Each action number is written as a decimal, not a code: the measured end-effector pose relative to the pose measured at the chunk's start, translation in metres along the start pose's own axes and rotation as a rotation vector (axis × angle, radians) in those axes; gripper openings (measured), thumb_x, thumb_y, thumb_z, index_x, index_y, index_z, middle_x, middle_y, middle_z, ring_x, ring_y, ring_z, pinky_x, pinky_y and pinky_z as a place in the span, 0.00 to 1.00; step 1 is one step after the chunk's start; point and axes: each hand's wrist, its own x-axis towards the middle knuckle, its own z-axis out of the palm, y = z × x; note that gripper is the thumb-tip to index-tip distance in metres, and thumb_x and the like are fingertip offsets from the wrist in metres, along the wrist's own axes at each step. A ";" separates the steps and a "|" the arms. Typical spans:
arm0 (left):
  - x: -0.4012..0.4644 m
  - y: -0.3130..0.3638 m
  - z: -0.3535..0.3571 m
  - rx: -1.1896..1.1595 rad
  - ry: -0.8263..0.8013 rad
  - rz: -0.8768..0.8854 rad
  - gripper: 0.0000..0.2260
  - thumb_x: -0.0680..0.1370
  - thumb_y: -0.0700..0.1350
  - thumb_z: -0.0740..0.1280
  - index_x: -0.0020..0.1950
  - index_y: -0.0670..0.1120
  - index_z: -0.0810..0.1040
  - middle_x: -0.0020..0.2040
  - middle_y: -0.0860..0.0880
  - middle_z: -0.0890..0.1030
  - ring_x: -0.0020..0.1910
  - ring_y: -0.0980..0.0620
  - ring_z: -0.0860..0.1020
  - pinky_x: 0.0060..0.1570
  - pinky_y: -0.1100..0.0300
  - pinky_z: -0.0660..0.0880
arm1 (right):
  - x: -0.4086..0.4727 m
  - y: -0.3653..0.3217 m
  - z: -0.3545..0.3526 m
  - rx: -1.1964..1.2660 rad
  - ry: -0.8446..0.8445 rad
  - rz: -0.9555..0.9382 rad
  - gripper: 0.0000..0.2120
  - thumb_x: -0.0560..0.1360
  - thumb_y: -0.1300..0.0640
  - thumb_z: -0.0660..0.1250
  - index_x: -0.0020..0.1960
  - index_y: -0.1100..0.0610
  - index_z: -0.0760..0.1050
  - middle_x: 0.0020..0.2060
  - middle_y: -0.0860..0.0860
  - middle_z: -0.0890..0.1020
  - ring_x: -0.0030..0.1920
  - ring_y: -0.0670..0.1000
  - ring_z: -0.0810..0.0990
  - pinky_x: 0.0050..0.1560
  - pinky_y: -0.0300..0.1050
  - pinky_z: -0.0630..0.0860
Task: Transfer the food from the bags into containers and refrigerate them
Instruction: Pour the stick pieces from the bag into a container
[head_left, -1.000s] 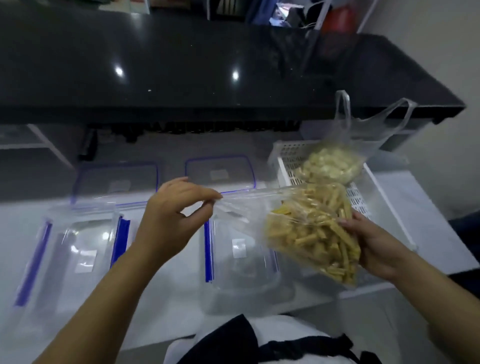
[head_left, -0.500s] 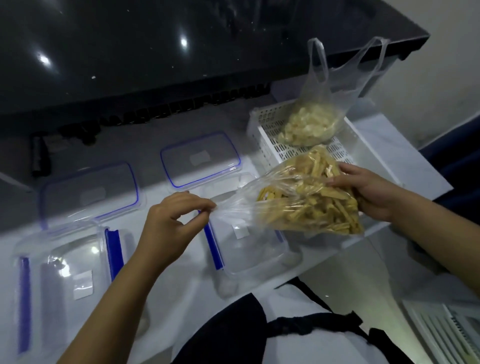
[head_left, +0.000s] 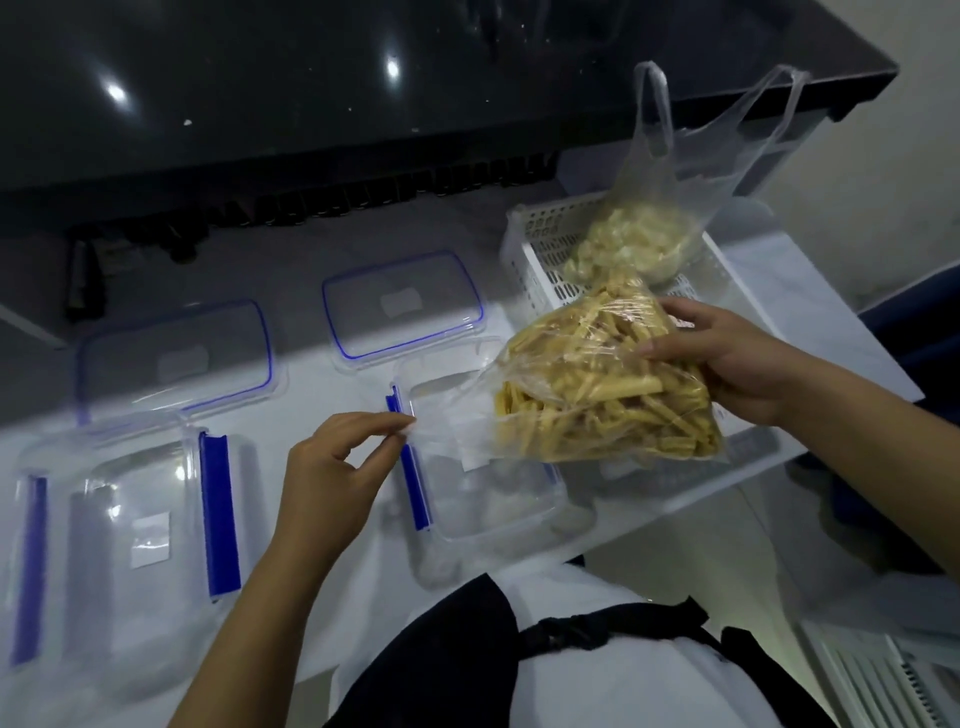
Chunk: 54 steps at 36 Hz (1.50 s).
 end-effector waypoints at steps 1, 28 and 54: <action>-0.001 0.001 0.001 -0.006 0.003 -0.014 0.14 0.77 0.42 0.72 0.52 0.62 0.81 0.52 0.60 0.83 0.53 0.67 0.79 0.48 0.78 0.72 | 0.000 -0.002 0.000 0.011 -0.012 -0.004 0.28 0.62 0.61 0.76 0.62 0.49 0.79 0.57 0.58 0.84 0.53 0.61 0.85 0.52 0.58 0.82; 0.012 0.007 0.026 0.338 -0.108 0.188 0.06 0.74 0.40 0.76 0.50 0.46 0.87 0.45 0.51 0.87 0.47 0.46 0.82 0.63 0.52 0.69 | -0.009 -0.021 0.060 -0.016 0.096 -0.098 0.40 0.60 0.64 0.79 0.70 0.54 0.72 0.52 0.59 0.85 0.45 0.56 0.86 0.40 0.49 0.84; 0.073 -0.003 0.014 -0.261 -0.190 -0.473 0.21 0.78 0.38 0.70 0.69 0.53 0.76 0.61 0.50 0.78 0.52 0.50 0.80 0.50 0.46 0.84 | -0.015 0.011 0.136 -0.918 0.119 -0.285 0.37 0.66 0.46 0.77 0.70 0.36 0.64 0.51 0.41 0.78 0.41 0.43 0.78 0.38 0.43 0.74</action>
